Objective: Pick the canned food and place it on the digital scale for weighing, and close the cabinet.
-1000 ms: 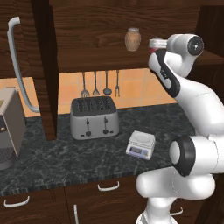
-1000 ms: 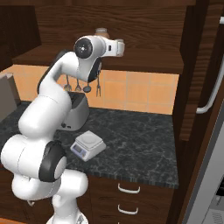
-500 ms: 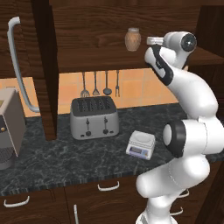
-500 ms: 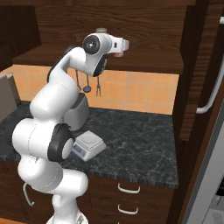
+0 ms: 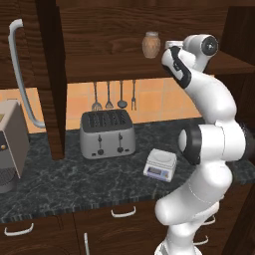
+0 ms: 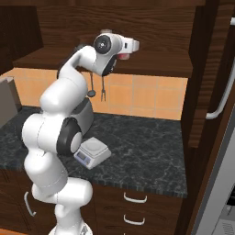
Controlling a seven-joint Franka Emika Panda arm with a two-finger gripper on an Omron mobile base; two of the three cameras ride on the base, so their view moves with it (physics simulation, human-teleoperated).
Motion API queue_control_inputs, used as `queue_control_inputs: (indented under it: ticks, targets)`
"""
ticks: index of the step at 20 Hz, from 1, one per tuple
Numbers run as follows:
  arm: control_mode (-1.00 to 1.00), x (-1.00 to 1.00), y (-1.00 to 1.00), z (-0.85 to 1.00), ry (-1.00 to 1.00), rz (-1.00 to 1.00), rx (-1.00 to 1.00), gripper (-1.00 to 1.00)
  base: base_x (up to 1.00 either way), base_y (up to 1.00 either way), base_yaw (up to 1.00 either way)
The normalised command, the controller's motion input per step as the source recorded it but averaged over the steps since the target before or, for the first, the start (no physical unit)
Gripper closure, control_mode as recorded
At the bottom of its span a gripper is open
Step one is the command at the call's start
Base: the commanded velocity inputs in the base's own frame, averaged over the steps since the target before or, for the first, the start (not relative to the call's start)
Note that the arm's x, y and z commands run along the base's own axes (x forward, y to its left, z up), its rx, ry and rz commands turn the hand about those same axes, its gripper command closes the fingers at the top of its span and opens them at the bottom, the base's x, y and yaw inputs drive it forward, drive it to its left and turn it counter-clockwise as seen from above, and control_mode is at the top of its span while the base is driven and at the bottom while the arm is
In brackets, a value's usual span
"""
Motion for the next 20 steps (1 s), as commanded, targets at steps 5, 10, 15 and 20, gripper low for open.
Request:
queue_control_inputs:
  ticks: [5,10,15,20]
  targets:
    - [-1.00,0.34,0.00,-0.19,0.04,0.00,0.00,-1.00,0.00,0.00,0.00]
    - [-1.00,0.24,-0.12,-0.13,0.03,0.00,0.00,-1.00,0.00,0.00,0.00]
    - [-1.00,0.27,0.00,-0.21,0.06,0.00,0.00,1.00,0.00,0.00,0.00]
    - [-1.00,0.11,0.00,-0.06,0.02,0.00,0.00,1.00,0.00,0.00,0.00]
